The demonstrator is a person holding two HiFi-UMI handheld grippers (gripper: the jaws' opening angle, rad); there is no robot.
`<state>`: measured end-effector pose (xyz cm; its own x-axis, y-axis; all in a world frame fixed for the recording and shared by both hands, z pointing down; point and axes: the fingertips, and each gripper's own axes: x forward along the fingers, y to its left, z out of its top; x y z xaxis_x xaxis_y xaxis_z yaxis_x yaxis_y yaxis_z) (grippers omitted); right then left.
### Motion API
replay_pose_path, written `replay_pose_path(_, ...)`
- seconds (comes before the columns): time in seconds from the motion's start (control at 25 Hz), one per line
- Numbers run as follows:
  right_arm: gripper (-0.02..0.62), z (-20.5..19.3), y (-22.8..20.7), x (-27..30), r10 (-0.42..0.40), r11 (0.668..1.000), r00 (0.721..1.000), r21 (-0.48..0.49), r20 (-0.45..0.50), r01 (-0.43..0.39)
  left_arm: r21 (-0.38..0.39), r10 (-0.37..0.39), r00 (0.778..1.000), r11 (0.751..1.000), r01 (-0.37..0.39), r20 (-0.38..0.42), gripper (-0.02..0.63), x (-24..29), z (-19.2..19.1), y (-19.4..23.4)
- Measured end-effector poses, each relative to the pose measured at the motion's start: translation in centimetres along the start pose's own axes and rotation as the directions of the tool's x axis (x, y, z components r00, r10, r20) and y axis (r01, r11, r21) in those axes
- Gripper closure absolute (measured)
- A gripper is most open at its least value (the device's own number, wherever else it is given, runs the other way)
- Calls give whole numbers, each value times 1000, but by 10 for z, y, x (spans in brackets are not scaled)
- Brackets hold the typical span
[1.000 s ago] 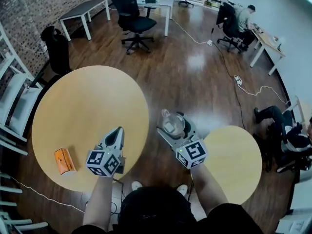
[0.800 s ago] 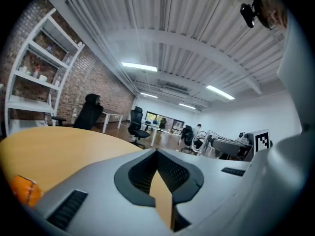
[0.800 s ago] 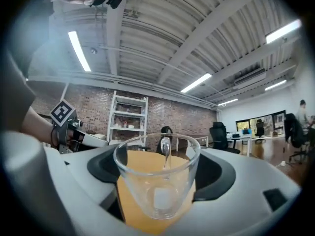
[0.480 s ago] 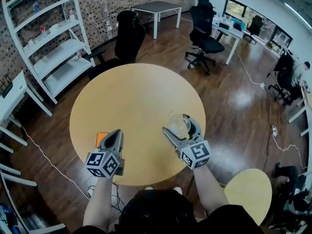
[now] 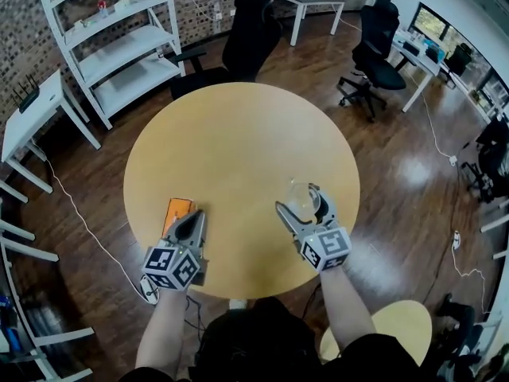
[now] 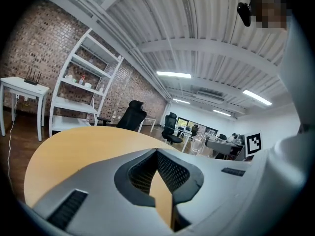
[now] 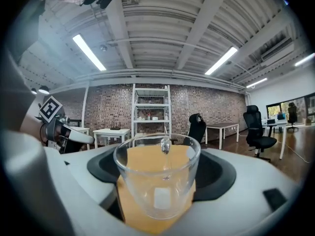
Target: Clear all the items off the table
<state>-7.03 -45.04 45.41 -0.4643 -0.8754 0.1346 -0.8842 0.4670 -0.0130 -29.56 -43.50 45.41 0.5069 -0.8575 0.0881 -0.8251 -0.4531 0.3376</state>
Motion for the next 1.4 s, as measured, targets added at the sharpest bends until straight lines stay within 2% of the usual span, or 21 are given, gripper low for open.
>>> replay_pose_path(0.24, 173, -44, -8, 20, 36, 999, 997, 23, -74, -34, -6, 35, 998, 999, -35, -60, 604, 20, -32, 4)
replay_pose_path(0.44, 173, -84, -6, 29, 98, 993, 984, 74, -150, -87, -23, 57, 991, 998, -61, -117, 604, 26, -59, 3)
replay_pose_path(0.76, 173, -133, -23, 50, 118, 990, 974, 102, -191, -100, -69, 99, 978, 991, -113, -182, 604, 32, -114, 5)
replay_pose_path(0.92, 173, -146, -26, 60, 141, 987, 972, 109, -190, -121, -75, 116, 973, 988, -133, -201, 604, 29, -129, 12)
replay_pose_path(1.4, 173, -156, -26, 70, 210, 976, 959, 104, -192, -193, -82, 181, 957, 975, -204, -228, 604, 29, -140, 23)
